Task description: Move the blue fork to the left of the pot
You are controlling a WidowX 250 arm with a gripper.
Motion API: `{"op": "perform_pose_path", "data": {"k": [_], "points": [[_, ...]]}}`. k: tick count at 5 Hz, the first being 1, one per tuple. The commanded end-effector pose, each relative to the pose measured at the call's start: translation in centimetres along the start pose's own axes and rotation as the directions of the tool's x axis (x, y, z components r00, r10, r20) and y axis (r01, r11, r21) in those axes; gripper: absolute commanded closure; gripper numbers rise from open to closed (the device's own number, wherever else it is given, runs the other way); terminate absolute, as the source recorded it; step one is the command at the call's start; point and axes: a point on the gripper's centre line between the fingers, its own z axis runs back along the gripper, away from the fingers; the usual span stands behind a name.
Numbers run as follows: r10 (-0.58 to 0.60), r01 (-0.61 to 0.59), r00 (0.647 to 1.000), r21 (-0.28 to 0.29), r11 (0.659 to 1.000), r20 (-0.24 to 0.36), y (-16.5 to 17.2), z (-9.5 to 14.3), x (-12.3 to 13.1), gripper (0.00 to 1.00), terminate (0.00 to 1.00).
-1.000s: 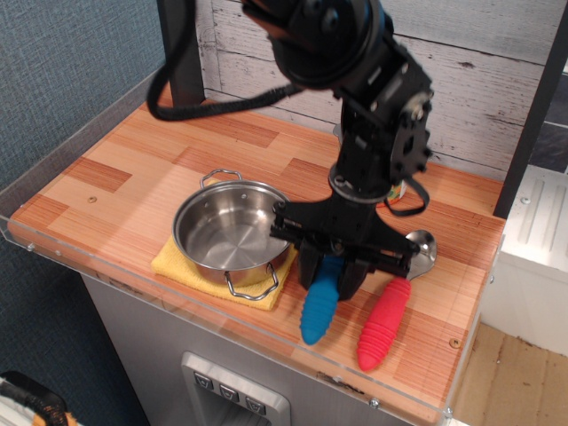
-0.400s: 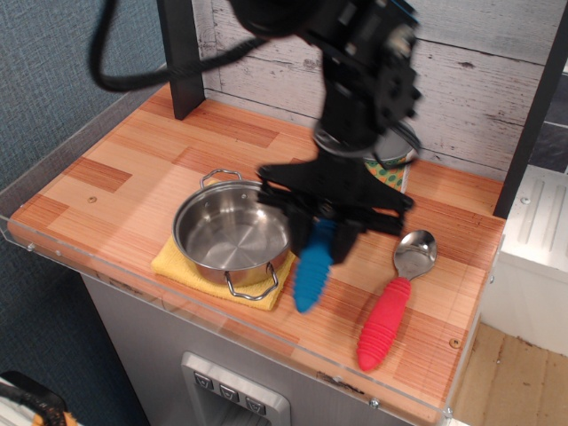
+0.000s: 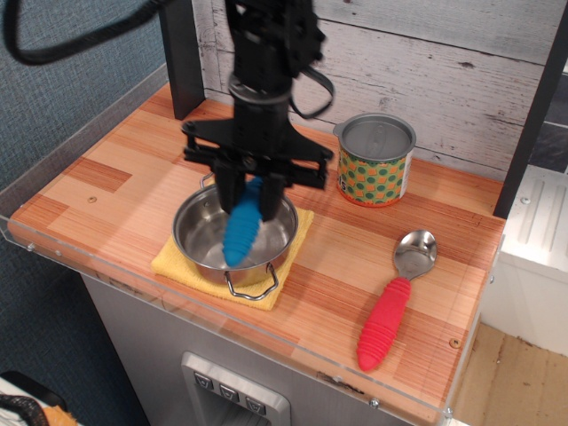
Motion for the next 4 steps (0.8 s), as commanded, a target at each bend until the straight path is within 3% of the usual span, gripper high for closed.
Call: {"op": "perform_pose_path", "data": {"k": [1,2,4], "points": [[0.071,-0.071,0.997,-0.024,0.997,0.035,6.5,2.1,1.4,1.0,0.0],[0.013,-0.012,0.999,0.006,1.0,-0.042,8.5,1.3,2.2,1.0,0.0],[-0.082,0.09,0.991,0.072,0.993,-0.107,11.0,-1.0,3.6,1.0,0.0]]}}
